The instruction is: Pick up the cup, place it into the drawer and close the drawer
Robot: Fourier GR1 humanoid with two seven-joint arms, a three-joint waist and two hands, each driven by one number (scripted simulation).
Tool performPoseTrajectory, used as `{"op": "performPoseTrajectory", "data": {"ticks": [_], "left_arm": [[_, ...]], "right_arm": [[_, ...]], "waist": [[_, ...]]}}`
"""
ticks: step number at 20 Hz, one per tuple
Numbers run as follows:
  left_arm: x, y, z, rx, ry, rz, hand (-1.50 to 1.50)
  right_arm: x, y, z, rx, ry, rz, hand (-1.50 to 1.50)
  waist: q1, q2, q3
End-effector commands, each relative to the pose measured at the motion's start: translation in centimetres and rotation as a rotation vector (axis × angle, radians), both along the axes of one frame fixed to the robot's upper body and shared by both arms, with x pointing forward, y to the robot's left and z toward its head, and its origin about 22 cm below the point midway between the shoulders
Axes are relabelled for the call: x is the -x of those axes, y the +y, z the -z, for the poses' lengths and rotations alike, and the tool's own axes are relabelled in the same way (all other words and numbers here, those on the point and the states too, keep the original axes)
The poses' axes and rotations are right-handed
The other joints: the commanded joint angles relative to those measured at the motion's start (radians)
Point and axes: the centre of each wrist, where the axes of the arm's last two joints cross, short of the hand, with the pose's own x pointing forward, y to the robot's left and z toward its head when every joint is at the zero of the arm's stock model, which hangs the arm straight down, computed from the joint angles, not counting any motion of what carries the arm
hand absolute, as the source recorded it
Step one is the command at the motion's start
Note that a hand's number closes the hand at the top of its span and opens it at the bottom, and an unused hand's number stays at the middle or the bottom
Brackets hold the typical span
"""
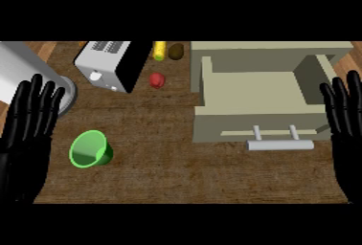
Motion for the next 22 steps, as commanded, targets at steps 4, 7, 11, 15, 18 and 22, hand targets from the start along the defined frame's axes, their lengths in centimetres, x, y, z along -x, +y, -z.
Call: {"op": "performPoseTrajectory", "data": {"ticks": [4,7,11,15,18,22], "left_arm": [[0.2,3.5,-0.1,0.014,-0.039,0.394,-1.50],[-0.5,3.9,3.0,0.135,0.200,0.499,-1.50],[-1.9,10.7,3.8,0.157,0.219,0.545,-1.50],[-4.4,12.8,6.5,0.172,0.262,0.546,-1.50],[-3.7,14.8,6.6,0.115,0.311,0.526,-1.50],[-6.9,16.1,8.7,0.122,0.347,0.506,-1.50]], "right_arm": [[-0.1,-1.3,-1.2,0.034,-0.013,0.020,-1.50],[0.2,0.1,0.6,0.108,0.127,-0.101,-1.50],[-1.3,-0.1,0.7,0.098,0.158,-0.098,-1.50],[-2.3,0.4,1.4,0.089,0.166,-0.129,-1.50],[-3.3,-0.8,0.3,0.085,0.162,-0.122,-1.50],[-5.8,0.7,0.1,0.091,0.123,-0.119,-1.50]], "waist": [[0.020,0.007,-0.004],[0.012,0.018,-0.006],[0.020,0.015,-0.003],[0.011,0.012,-0.002],[0.016,0.009,-0.001],[0.013,0.012,-0.002]]}}
